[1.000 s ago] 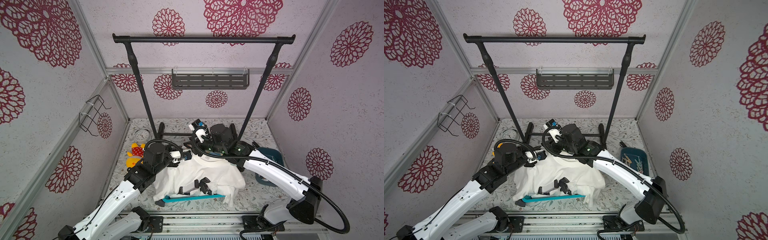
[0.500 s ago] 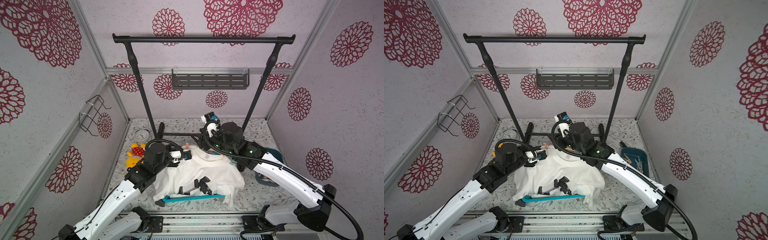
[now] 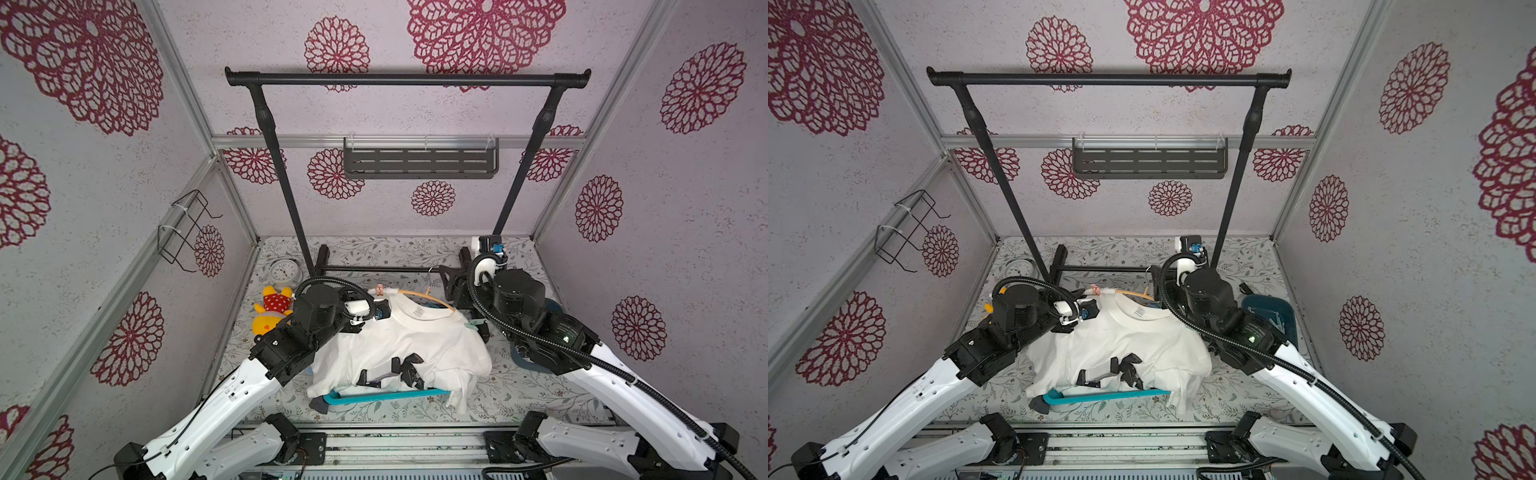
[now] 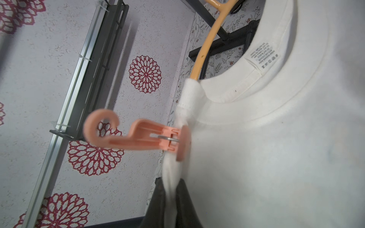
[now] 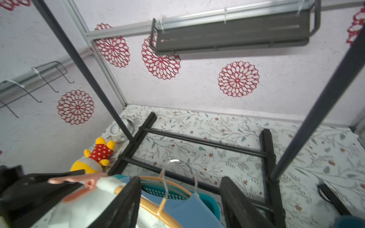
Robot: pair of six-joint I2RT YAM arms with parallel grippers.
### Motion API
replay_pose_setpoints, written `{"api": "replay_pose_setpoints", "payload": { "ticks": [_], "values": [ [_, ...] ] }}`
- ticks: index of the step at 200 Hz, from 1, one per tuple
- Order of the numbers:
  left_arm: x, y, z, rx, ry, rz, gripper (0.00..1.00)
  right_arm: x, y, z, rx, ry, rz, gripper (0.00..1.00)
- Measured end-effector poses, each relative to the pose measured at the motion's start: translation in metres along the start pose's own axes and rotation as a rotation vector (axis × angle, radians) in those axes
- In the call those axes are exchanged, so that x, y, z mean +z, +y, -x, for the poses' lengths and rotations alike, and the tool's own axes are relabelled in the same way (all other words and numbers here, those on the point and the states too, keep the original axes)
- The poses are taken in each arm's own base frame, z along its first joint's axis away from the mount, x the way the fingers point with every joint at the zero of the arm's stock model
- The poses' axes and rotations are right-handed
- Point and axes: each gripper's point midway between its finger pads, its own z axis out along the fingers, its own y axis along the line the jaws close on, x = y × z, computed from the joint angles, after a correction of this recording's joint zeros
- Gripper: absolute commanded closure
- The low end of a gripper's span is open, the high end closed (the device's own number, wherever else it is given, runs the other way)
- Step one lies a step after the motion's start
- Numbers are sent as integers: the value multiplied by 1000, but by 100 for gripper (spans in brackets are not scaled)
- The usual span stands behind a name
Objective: Use clothespins to secure the t-shirt on both sides of the hanger
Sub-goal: Clamp the T-shirt on the hanger, then hang the hanger on the clothesline.
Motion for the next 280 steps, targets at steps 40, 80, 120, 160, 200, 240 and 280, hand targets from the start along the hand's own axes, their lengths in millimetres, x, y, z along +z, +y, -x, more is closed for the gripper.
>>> {"api": "replay_pose_setpoints", "payload": {
  "ticks": [40,80,120,160,200,240,280],
  "values": [
    [-7,0,6,19,32,11,100,5,-17,-40,15,97,-62,38],
    [-12,-3,12,41,47,10,100,12,-14,-43,24,111,-69,40],
    [-19,-2,22,56,35,9,100,33,-9,-40,6,110,-104,48],
    [-24,-2,25,62,34,16,100,40,-10,-26,-14,77,-132,57],
    [-31,1,28,51,22,33,100,40,-5,-17,-56,60,-116,75],
    [-35,7,32,40,14,51,100,40,0,-14,-133,42,-84,98],
    [-38,9,33,26,12,49,79,32,5,-6,-211,2,-34,100]
  ]
}}
